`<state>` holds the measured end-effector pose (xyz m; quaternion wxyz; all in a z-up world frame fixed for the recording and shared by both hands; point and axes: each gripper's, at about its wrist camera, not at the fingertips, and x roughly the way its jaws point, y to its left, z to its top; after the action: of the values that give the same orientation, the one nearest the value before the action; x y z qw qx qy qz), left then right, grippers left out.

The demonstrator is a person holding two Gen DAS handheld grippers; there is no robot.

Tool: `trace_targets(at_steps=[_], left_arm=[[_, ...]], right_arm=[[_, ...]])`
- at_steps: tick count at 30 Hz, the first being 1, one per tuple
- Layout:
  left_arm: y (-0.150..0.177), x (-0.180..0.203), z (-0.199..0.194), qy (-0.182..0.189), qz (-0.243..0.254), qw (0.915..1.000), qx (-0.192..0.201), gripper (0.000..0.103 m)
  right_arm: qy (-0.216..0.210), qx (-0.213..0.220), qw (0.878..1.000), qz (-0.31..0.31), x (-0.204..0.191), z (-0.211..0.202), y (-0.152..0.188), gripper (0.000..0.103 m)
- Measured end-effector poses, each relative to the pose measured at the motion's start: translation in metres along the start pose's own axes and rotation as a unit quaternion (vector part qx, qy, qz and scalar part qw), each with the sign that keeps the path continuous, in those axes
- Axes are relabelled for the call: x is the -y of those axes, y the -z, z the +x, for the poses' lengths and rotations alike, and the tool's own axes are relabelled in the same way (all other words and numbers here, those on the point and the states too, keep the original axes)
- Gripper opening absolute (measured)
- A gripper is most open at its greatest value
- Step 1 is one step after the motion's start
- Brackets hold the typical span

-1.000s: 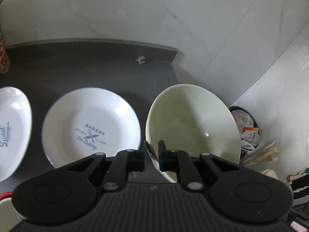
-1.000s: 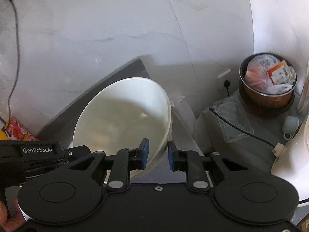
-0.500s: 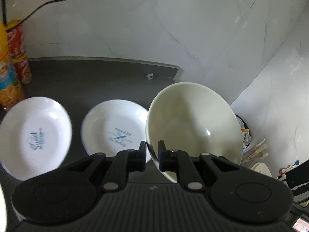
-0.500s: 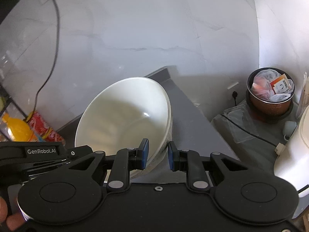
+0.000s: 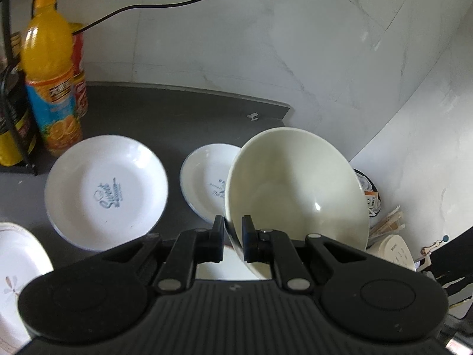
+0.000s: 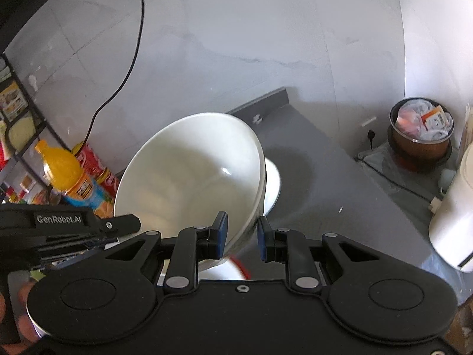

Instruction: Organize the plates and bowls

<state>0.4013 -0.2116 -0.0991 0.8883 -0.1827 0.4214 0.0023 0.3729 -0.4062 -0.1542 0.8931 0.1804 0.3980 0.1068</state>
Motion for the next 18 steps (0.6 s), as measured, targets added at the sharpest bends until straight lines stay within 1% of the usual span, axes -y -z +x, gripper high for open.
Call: trace_targets(at_steps=[5, 18], left_arm=[[0.012, -0.014, -0.015, 0.0, 0.009, 1.0, -0.005, 0.01], [0.041, -0.04, -0.027, -0.008, 0.009, 0.9993, -0.036, 0.01]], right_arm=[[0.003, -0.01, 1.0, -0.001, -0.012, -0.007, 0.018, 0.021], [0.015, -0.039, 0.999, -0.003, -0.031, -0.018, 0.057, 0.021]])
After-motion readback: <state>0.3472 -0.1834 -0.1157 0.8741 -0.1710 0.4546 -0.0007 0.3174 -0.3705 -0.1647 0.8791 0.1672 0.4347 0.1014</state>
